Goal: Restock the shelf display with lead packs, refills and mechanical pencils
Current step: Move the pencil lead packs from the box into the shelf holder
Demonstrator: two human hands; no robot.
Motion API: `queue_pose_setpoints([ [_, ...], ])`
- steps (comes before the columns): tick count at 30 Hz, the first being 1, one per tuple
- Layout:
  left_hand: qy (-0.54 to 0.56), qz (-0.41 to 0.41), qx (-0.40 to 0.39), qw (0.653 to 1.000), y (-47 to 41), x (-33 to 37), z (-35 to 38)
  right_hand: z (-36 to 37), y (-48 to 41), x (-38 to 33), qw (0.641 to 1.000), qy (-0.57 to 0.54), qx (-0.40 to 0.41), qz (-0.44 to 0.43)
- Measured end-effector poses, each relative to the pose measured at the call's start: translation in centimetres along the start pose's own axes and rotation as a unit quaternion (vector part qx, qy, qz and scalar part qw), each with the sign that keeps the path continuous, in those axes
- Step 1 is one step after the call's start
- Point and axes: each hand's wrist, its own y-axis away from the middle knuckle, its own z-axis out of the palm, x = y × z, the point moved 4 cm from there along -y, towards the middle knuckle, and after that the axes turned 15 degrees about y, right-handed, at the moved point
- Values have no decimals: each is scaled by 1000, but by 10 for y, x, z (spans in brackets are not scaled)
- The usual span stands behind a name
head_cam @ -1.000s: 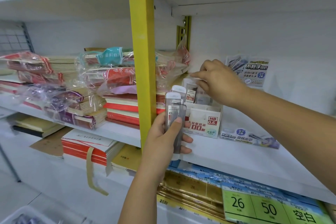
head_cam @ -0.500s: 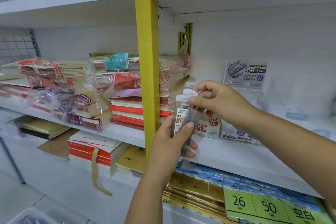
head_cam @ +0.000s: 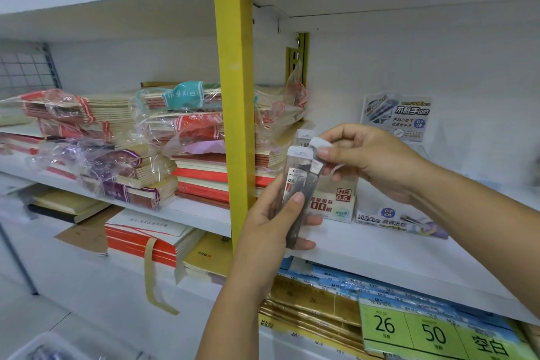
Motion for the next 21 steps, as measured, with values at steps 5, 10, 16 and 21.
queue_pose_setpoints([
  [5, -10, 6, 36, 999, -1, 0, -9, -35, -12, -16, 974, 105, 185, -73],
  [10, -29, 15, 43, 999, -2, 2, -12, -25, -29, -29, 896, 347, 229, -156],
  [16, -44, 12, 50, 998, -2, 1, -15, -10, -57, -9, 888, 412, 176, -103],
  [21, -52, 1, 54, 997, -2, 3, -15, -5, -71, 0, 811, 551, 160, -118],
])
